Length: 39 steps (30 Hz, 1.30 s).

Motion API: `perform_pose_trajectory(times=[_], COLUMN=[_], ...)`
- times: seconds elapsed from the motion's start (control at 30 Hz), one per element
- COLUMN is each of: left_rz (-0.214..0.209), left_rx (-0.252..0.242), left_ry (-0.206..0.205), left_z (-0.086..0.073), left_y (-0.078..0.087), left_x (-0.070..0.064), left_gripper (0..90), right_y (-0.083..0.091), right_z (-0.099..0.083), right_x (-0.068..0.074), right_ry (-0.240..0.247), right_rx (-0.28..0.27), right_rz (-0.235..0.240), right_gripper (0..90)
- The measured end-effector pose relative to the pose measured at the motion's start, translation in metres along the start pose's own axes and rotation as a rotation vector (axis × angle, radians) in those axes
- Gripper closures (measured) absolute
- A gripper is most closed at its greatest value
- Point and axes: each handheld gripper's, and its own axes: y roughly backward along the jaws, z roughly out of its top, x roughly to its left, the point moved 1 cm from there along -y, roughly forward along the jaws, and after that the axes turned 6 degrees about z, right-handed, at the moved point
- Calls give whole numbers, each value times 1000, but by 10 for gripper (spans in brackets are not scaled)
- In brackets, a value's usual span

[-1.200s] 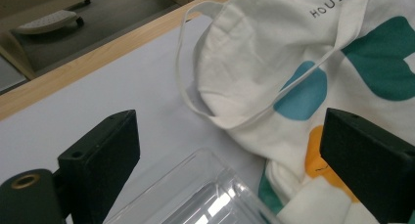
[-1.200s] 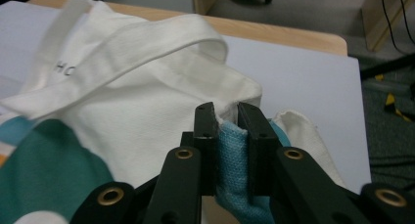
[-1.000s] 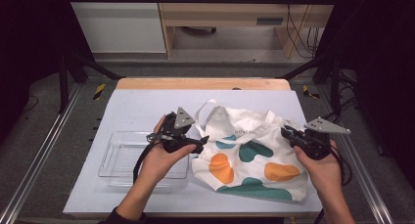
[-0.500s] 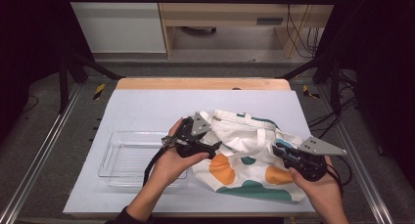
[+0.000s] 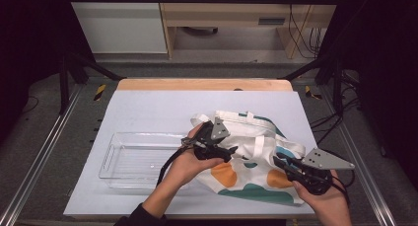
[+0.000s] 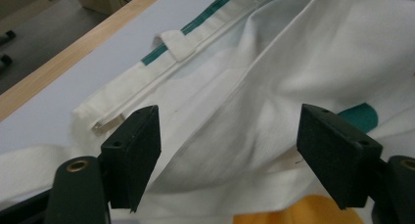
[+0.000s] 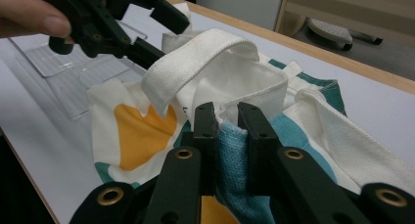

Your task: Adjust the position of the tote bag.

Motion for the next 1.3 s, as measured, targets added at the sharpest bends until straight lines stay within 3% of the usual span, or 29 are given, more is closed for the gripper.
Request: perform_pose_trajectory(times=[0.07, 0.13, 0.2, 0.3, 0.37, 0.4, 0.43, 0.47, 0.6, 0.8, 1.0, 1.2, 1.23, 1.3], left_rz=[10, -9, -18, -28, -43, -52, -55, -62, -61, -61, -64, -61, -60, -56], left_rx=[7, 15, 16, 16, 18, 16, 12, 14, -16, -38, -29, -34, -35, -39], left_ry=[2, 33, 36, 54, 54, 54, 55, 43, 70, 74, 84, 81, 84, 87], left_z=[1, 1, 0, -3, -5, -6, -7, -11, -20, -34, -47, -49, -51, -53], left_y=[-5, -9, -9, -4, -1, 2, 4, 8, 16, 24, 25, 28, 27, 27], left_x=[0, 0, -1, -5, -6, -8, -9, -14, -25, -39, -44, -45, -46, -47], left_gripper=[284, 346, 422, 545, 573, 669, 669, 741, 847, 867, 874, 877, 877, 878], right_y=[1, 4, 6, 8, 9, 11, 11, 12, 16, 20, 21, 24, 27, 29], right_z=[-1, -1, -1, -3, -5, -8, -8, -10, -18, -28, -29, -22, -20, -17], right_x=[2, 7, 10, 15, 16, 21, 21, 23, 31, 39, 36, 34, 33, 33], right_ry=[6, 12, 13, 22, 25, 28, 28, 33, 38, 53, 28, 24, 30, 29], right_rx=[7, 6, 6, 13, 16, 22, 22, 29, 42, 73, 27, 9, -8, -27], right_rz=[3, 15, 20, 33, 39, 56, 56, 64, 85, 115, 93, 76, 50, 13], right_gripper=[788, 788, 788, 788, 788, 788, 788, 788, 788, 785, 757, 664, 582, 535])
